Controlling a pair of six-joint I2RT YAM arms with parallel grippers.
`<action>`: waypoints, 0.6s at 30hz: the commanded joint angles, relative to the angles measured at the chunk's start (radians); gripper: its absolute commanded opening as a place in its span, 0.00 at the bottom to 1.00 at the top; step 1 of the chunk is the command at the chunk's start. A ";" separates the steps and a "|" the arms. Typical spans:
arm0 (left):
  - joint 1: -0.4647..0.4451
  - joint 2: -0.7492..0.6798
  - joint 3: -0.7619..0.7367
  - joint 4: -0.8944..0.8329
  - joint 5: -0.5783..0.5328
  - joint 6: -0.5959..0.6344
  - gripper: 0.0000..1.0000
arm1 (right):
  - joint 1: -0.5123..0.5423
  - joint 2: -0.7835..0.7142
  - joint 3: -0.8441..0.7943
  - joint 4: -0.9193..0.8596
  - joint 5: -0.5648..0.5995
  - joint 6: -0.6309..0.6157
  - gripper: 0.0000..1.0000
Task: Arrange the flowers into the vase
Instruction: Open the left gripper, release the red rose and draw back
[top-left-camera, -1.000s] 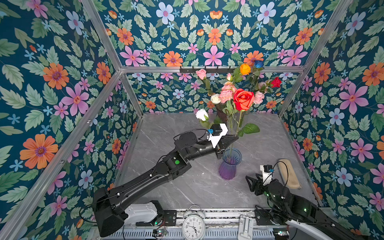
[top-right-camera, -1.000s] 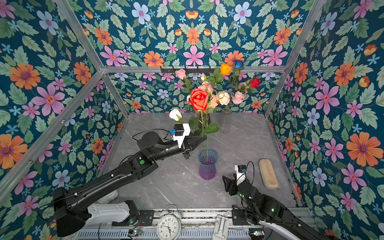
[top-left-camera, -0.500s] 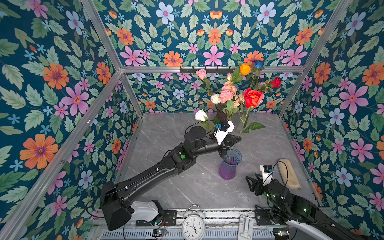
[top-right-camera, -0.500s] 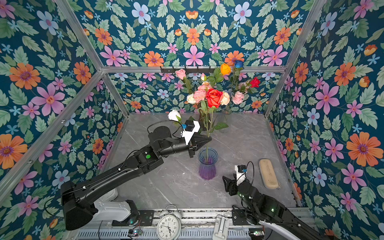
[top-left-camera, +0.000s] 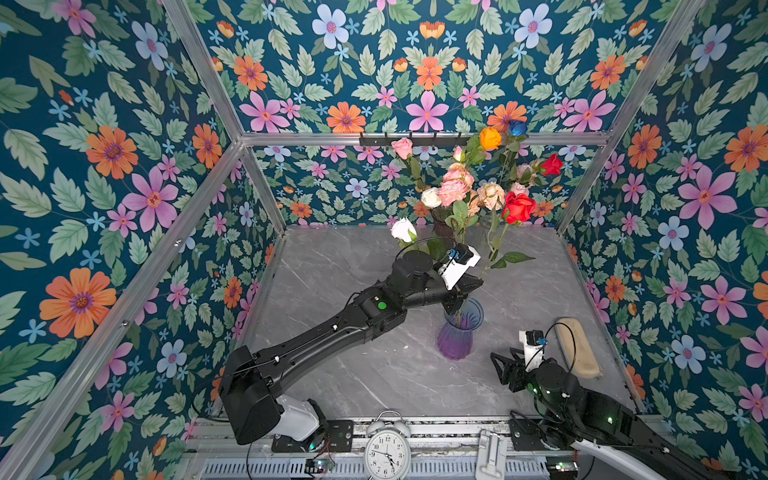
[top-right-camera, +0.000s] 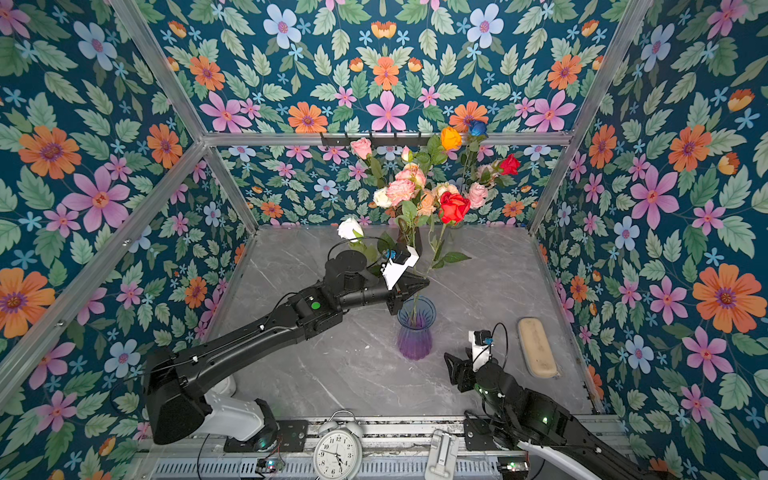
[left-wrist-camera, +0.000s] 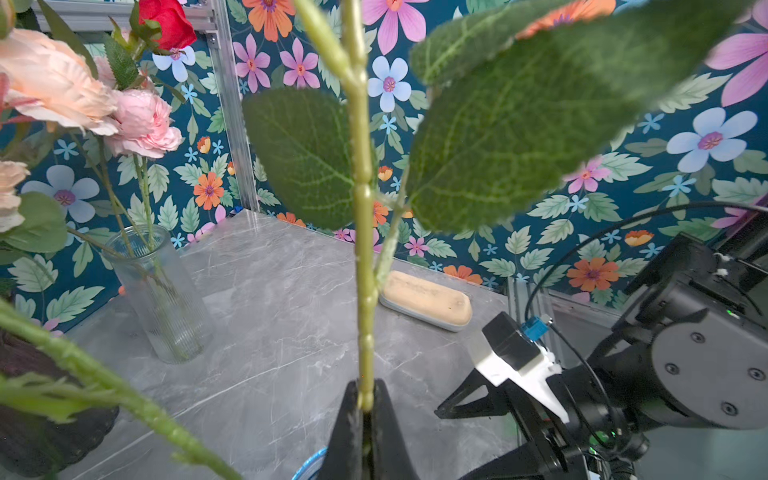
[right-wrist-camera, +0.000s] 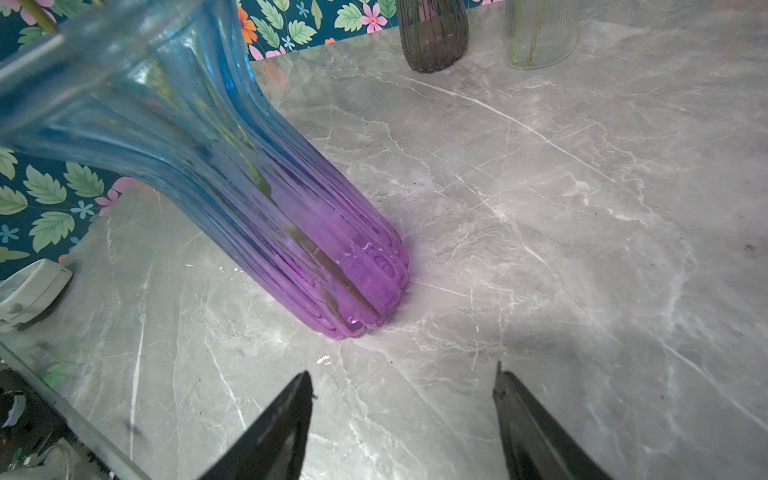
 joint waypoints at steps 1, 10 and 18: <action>0.005 0.007 0.014 -0.007 -0.037 0.007 0.00 | 0.000 0.005 0.000 0.039 0.002 -0.009 0.71; 0.036 -0.012 0.020 -0.010 -0.069 -0.070 0.61 | 0.001 0.031 0.001 0.057 -0.003 -0.016 0.71; 0.034 -0.157 0.019 -0.060 -0.125 -0.200 0.52 | 0.001 0.064 0.009 0.064 -0.004 -0.014 0.72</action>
